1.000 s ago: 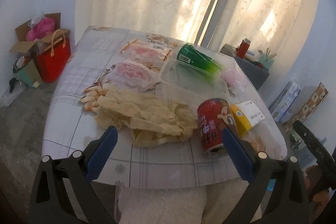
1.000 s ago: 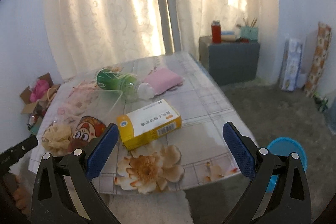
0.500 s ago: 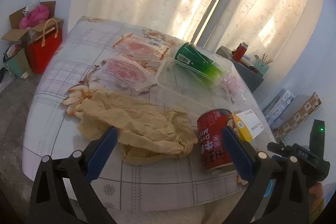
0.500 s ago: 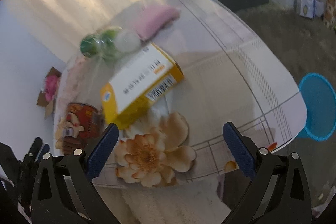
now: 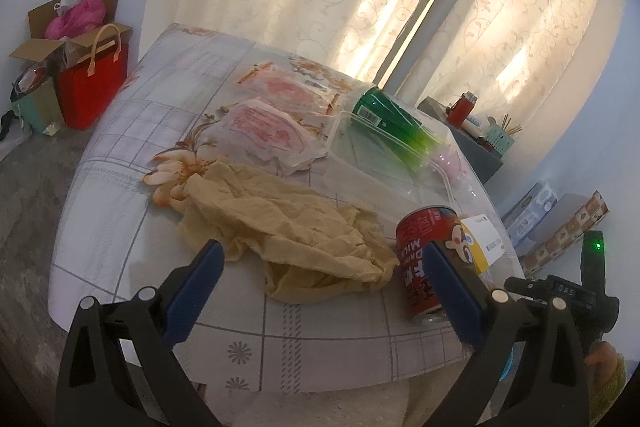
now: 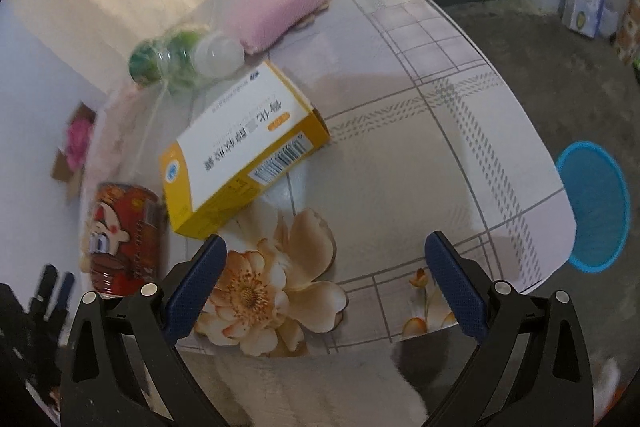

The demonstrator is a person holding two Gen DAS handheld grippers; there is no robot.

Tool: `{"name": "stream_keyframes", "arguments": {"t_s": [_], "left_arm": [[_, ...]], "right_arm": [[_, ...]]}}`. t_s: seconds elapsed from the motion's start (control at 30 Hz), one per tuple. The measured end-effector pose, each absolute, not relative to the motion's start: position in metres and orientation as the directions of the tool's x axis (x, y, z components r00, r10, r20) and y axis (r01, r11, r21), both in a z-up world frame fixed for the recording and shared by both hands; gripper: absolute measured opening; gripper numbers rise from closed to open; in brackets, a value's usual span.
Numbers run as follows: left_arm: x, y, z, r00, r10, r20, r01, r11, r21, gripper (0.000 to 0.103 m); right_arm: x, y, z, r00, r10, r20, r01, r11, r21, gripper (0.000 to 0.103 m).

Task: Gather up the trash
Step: 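Move the right tool toward the yellow-and-white medicine box and open it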

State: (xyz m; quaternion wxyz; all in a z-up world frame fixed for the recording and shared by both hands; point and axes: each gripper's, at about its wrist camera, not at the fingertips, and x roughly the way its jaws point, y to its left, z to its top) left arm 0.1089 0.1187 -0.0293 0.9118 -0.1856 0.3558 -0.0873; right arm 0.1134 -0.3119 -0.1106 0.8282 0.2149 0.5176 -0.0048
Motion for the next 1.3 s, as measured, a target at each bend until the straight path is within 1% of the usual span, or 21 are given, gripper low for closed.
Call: {"name": "stream_keyframes", "arguments": {"t_s": [0.07,0.17,0.23,0.33,0.43,0.53,0.6,0.77,0.9,0.97,1.03,1.1,1.2,1.3], "left_arm": [[0.109,0.122,-0.026,0.738,-0.288,-0.61,0.03,0.917,-0.397,0.097],[0.111,0.127,-0.02,0.748,-0.281,-0.601,0.035,0.921,-0.387,0.097],[0.111,0.132,-0.014,0.762,-0.275,-0.586,0.038,0.923,-0.384,0.097],[0.113,0.138,-0.01,0.766,-0.254,-0.591,0.031,0.932,-0.361,0.097],[0.118,0.138,-0.009,0.755,-0.236,-0.612,0.02,0.941,-0.338,0.097],[0.12,0.135,-0.006,0.757,-0.231,-0.611,0.022,0.944,-0.329,0.097],[0.121,0.13,-0.003,0.756,-0.243,-0.608,0.027,0.939,-0.343,0.094],[0.121,0.118,-0.005,0.733,-0.281,-0.619,0.038,0.926,-0.376,0.083],[0.117,0.111,-0.007,0.711,-0.297,-0.637,0.046,0.924,-0.38,0.074],[0.115,0.11,-0.007,0.704,-0.293,-0.647,0.043,0.927,-0.373,0.067],[0.113,0.112,-0.007,0.699,-0.283,-0.657,0.034,0.93,-0.365,0.063],[0.115,0.113,-0.005,0.699,-0.277,-0.659,0.032,0.933,-0.358,0.061],[0.123,0.116,0.006,0.726,-0.266,-0.635,0.054,0.941,-0.333,0.06],[0.15,0.121,0.013,0.72,-0.26,-0.643,0.052,0.945,-0.324,0.06]], "right_arm": [[0.114,-0.315,-0.11,0.474,0.228,-0.851,0.213,0.908,0.361,0.095],[0.116,-0.309,-0.109,0.439,0.204,-0.875,0.186,0.932,0.311,0.095],[0.116,-0.305,-0.105,0.418,0.175,-0.891,0.215,0.934,0.284,0.095],[0.108,-0.301,-0.093,0.474,0.226,-0.851,0.2,0.914,0.354,0.095],[0.102,-0.297,-0.082,0.537,0.247,-0.806,0.181,0.9,0.396,0.092],[0.099,-0.298,-0.08,0.556,0.331,-0.762,0.171,0.852,0.495,0.087],[0.103,-0.301,-0.083,0.544,0.387,-0.744,0.183,0.812,0.555,0.081],[0.116,-0.302,-0.085,0.535,0.389,-0.75,0.214,0.796,0.566,0.079],[0.122,-0.292,-0.083,0.54,0.335,-0.772,0.215,0.832,0.512,0.078],[0.123,-0.292,-0.076,0.563,0.306,-0.767,0.208,0.846,0.491,0.078],[0.126,-0.293,-0.071,0.576,0.303,-0.759,0.216,0.839,0.499,0.078],[0.128,-0.294,-0.073,0.568,0.317,-0.76,0.226,0.827,0.514,0.078],[0.125,-0.292,-0.079,0.545,0.33,-0.771,0.248,0.815,0.524,0.078],[0.127,-0.292,-0.089,0.521,0.36,-0.774,0.281,0.783,0.554,0.078]]}}
